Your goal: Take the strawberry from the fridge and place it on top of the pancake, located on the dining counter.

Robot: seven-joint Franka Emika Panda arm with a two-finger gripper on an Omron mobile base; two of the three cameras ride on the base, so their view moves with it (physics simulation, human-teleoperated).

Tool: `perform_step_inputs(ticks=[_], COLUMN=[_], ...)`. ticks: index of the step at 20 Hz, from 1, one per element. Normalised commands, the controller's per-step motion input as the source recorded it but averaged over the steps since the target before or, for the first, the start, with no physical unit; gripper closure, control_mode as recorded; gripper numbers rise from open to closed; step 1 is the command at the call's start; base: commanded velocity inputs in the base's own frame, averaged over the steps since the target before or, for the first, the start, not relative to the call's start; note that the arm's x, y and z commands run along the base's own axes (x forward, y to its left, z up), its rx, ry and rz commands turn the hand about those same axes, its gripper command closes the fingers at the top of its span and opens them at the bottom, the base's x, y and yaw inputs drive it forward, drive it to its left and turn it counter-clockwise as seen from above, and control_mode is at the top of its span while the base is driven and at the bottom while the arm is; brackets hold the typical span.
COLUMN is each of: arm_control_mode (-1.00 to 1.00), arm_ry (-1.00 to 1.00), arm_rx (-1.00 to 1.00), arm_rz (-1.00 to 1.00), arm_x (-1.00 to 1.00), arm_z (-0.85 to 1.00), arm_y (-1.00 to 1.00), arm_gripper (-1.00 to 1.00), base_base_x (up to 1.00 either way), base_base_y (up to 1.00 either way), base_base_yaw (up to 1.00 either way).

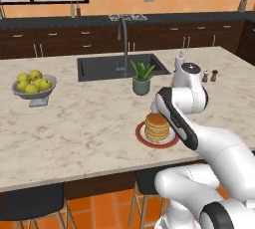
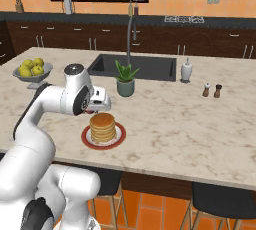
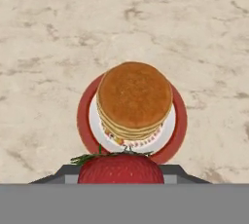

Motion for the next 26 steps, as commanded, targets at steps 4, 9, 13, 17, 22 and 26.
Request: perform_step_inputs(ticks=[4,9,13,17,22,26], arm_control_mode=[-1.00,-1.00,-1.00,-1.00,-1.00,-1.00], arm_ry=[0.21,0.06,0.00,0.07,0.01,0.00], arm_rx=[-0.08,0.00,0.00,0.00,0.00,0.00], arm_rz=[0.00,0.01,0.02,0.00,0.00,0.00], arm_x=[0.65,0.55,0.22,0.13,0.11,0.16], arm_z=[-0.29,-0.44,-0.52,-0.36,-0.10,-0.09], arm_y=[0.01,0.00,0.00,-0.09,-0.07,-0.01], arm_gripper=[1.00,1.00,1.00,1.00,1.00,1.00], base_base_x=[0.00,0.00,0.00,0.00,0.00,0.00], base_base_y=[0.00,0.00,0.00,0.00,0.00,0.00], base_base_yaw=[0.00,0.00,0.00,0.00,0.00,0.00])
